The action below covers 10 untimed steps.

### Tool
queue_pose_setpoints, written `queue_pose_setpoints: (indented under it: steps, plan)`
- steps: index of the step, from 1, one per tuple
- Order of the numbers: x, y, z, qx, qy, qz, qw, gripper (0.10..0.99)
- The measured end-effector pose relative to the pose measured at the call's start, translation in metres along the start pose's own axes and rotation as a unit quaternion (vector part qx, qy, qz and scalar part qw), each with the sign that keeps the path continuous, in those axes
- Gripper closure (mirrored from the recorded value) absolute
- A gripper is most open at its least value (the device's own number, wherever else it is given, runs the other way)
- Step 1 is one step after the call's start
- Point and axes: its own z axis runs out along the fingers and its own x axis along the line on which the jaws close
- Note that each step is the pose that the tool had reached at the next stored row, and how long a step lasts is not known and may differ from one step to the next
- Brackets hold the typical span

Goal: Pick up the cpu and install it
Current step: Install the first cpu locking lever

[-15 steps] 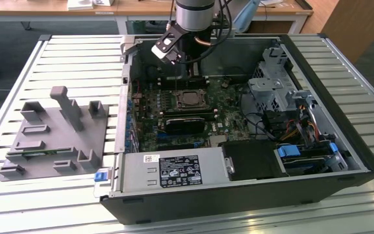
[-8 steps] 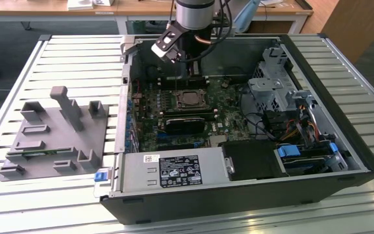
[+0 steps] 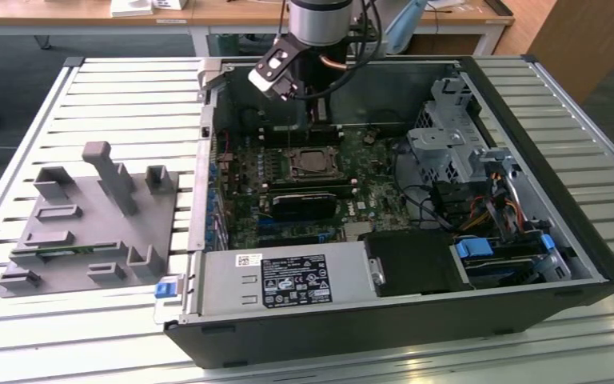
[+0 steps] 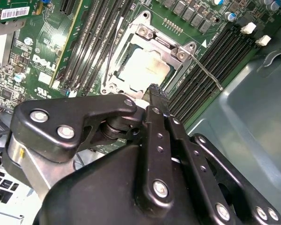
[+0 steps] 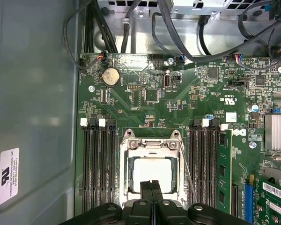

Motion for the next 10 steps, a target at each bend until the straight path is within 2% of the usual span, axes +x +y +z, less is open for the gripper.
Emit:
queue_pose_setpoints:
  steps: [10]
  plan:
    - [0.0001, 0.0004, -0.0097, -0.0001, -0.0037, 0.000, 1.0000, 0.980]
